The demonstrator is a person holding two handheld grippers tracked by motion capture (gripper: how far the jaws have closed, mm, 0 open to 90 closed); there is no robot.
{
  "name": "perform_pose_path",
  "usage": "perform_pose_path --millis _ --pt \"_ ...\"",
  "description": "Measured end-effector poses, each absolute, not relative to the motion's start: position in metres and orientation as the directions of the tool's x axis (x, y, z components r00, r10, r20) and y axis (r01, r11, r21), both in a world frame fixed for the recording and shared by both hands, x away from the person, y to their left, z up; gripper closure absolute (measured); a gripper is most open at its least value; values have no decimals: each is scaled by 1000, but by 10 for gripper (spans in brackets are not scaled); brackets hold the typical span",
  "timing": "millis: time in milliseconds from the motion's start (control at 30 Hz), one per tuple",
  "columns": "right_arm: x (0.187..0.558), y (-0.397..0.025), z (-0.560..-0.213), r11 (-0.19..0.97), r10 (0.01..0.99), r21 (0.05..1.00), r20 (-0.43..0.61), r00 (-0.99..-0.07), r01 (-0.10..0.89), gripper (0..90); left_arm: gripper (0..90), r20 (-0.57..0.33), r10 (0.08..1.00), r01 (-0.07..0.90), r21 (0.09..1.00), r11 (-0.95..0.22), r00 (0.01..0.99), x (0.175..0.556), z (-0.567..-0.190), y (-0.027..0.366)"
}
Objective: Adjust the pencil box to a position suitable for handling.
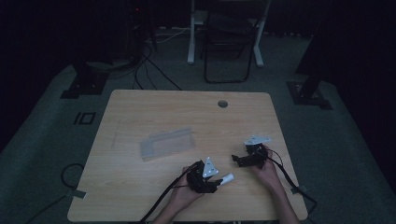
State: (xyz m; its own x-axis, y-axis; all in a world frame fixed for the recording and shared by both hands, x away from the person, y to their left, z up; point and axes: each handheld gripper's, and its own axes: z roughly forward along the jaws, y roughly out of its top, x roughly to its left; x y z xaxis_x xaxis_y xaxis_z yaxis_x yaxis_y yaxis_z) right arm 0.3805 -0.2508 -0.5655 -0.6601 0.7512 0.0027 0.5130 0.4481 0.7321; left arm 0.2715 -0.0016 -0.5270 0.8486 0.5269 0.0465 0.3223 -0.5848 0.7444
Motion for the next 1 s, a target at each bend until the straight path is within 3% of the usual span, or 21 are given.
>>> perform_pose_path --millis 1000 --pt "381 -251 -565 450 751 731 2 -660 513 116 462 43 501 326 710 -624 864 270 -542 -19"
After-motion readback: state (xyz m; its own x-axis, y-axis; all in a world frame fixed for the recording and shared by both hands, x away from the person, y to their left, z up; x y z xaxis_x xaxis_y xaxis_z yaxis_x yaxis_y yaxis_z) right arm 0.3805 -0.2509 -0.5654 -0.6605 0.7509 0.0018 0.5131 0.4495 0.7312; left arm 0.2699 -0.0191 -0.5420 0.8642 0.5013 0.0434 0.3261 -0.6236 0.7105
